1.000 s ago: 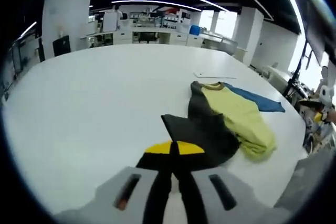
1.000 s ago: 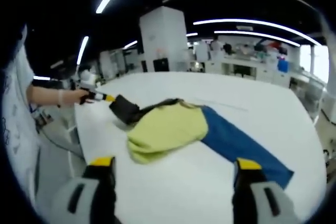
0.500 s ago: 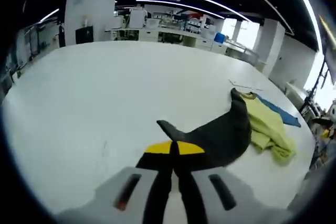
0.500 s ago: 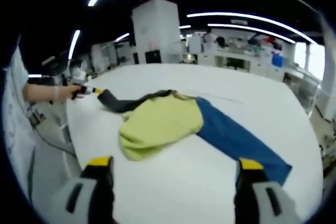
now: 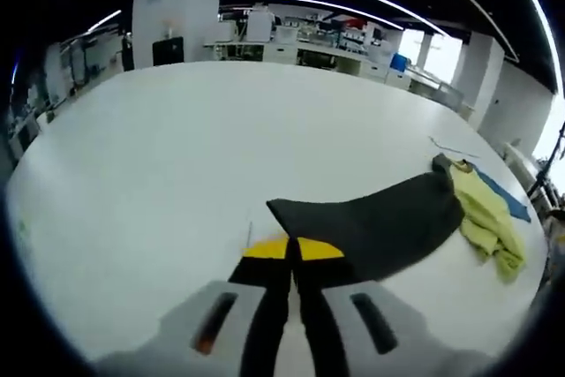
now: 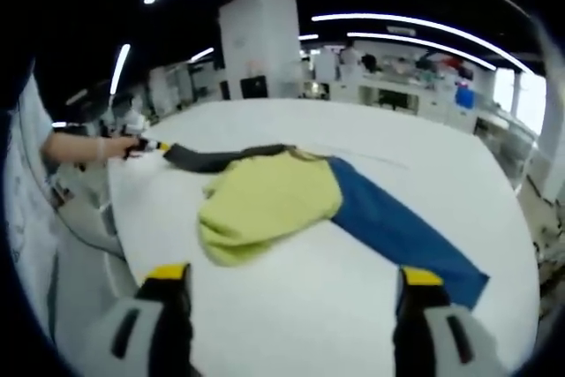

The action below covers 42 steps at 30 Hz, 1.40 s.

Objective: Fold the garment on the visible template until the final outline fits inside the template.

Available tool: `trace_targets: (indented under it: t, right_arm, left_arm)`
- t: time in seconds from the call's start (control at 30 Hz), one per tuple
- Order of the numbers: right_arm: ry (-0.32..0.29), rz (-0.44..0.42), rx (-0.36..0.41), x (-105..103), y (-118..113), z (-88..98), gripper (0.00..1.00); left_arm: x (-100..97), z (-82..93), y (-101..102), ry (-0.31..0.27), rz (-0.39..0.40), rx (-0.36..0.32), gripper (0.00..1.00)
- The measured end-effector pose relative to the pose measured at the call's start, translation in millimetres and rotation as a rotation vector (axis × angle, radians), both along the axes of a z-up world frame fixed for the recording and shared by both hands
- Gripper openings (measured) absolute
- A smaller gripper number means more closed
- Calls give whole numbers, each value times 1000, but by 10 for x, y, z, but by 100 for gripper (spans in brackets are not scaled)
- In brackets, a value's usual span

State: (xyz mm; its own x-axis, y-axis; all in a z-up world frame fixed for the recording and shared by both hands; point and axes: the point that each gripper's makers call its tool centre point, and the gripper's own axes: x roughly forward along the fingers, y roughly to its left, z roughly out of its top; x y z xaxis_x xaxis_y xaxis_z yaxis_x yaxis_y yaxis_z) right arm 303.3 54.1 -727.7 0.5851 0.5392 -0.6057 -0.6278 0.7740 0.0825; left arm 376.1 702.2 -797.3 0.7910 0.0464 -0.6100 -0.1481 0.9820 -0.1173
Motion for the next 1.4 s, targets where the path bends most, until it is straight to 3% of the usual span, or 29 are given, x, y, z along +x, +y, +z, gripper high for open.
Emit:
trace_targets:
  t: [0.17, 0.37, 0.57, 0.73, 0.9, 1.0, 1.07, 1.2, 1.4]
  right_arm:
    - [14, -9, -8, -32, -16, -15, 96]
    - [21, -17, -14, -48, -30, -24, 96]
    - [29, -21, -15, -75, -31, -41, 96]
    - [37, -26, -16, -106, -48, -60, 96]
    - [37, -27, -11, -113, -43, -59, 96]
    - [37, -23, -8, -109, -16, -56, 96]
    - [34, -20, -7, -109, 11, -51, 96]
    - [28, -7, 3, -100, 57, -41, 96]
    - [20, 8, 14, -90, 67, -37, 96]
  left_arm:
    - [100, -25, 216, 29, 15, 25, 0]
    - [230, -117, 279, 72, -8, 59, 0]
    - [219, -203, 281, 97, -3, 62, 0]
    - [242, -274, 321, 88, 22, 42, 0]
    - [279, -198, 277, 47, 11, 29, 1]
    - [302, -112, 224, 13, -7, 27, 19]
    - [317, -64, 102, -4, -67, 31, 32]
    - [328, -9, -48, -36, -128, 25, 47]
    - [228, 133, -484, -73, -251, 10, 72]
